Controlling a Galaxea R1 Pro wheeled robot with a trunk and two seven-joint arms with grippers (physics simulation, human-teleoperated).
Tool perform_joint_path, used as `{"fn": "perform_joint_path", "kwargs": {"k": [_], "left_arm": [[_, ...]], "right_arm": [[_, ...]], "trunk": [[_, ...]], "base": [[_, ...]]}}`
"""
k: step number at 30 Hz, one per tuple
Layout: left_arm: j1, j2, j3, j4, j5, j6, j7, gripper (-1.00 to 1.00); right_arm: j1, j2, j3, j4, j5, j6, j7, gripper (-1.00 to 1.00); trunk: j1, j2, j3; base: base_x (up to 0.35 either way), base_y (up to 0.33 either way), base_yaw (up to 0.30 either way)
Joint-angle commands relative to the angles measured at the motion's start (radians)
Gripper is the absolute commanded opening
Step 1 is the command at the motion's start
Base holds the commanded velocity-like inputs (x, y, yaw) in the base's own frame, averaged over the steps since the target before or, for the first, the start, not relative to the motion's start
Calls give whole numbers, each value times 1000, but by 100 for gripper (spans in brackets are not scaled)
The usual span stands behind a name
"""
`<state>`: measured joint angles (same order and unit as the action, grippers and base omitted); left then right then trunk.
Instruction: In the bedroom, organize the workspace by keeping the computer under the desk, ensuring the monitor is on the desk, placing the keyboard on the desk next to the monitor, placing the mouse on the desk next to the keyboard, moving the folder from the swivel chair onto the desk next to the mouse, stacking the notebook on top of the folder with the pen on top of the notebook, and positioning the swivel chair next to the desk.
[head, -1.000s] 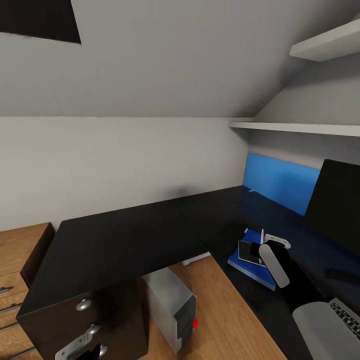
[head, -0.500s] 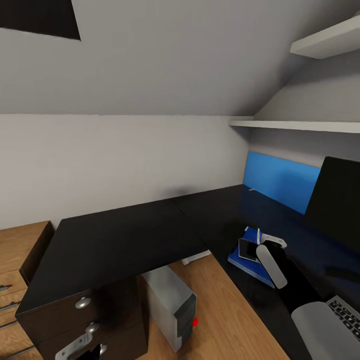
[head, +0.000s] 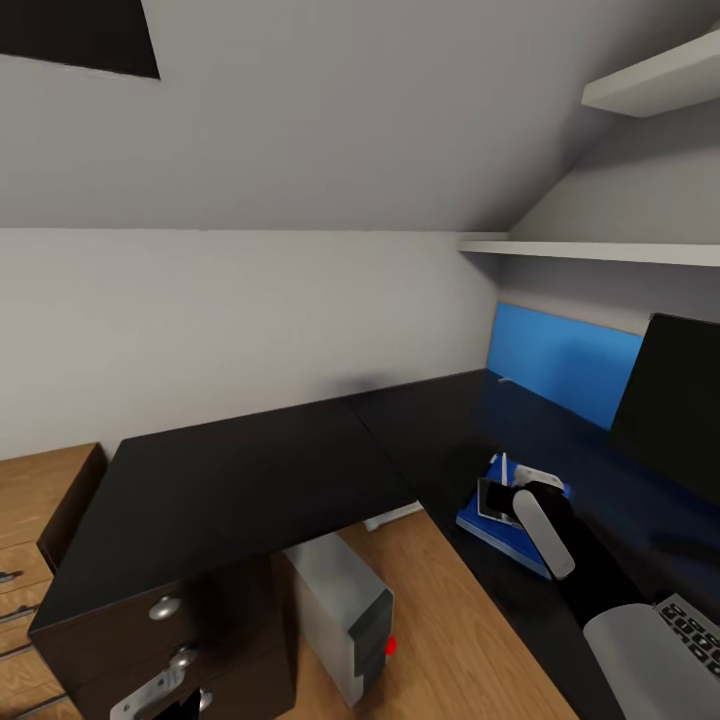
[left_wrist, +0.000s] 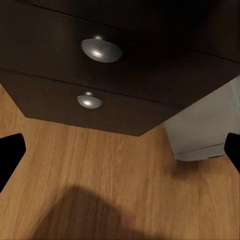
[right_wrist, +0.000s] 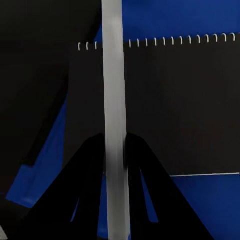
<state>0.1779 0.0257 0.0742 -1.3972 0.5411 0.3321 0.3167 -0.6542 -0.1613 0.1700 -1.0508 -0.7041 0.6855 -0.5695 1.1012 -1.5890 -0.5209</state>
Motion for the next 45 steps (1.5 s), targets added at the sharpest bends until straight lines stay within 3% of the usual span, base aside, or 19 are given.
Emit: {"fn": "perform_joint_path", "kwargs": {"k": [1,15,26,29,43,44,45], "left_arm": [[0,0,-1,-2,10,2,6,100],[0,0,-1,-1,13,8,5,100],[0,-1,-1,-2,13,8,5,100],[0,-1,-1,-2,13,8,5,100],[0,-1,-1,-2,14,8,5,100],[0,-1,-1,-2,14,8,5,100],[0,-1,-1,-2,14,8,5,100]], "right_arm": [[-1,-1,4,-1,-11,0,-11,-100],[-1,-1,2,29,-8,0,-13,-100],[-1,0,-1,46,28,-18,-13,-100],[-1,0,-1,46,30,-19,-14,-100],[-1,0,0,45,32,-20,-15,-100],[-1,0,0,45,32,-21,-15,100],[-1,0,0,44,32,-20,-15,100]], "trunk": [[0,-1,-1],[0,-1,-1],[0,-1,-1],[12,-22,-10],[12,-22,-10],[12,-22,-10],[12,-22,-10]], "base": [[189,0,0],[64,0,0],[0,0,0],[0,0,0],[0,0,0],[0,0,0],[0,0,0]]}}
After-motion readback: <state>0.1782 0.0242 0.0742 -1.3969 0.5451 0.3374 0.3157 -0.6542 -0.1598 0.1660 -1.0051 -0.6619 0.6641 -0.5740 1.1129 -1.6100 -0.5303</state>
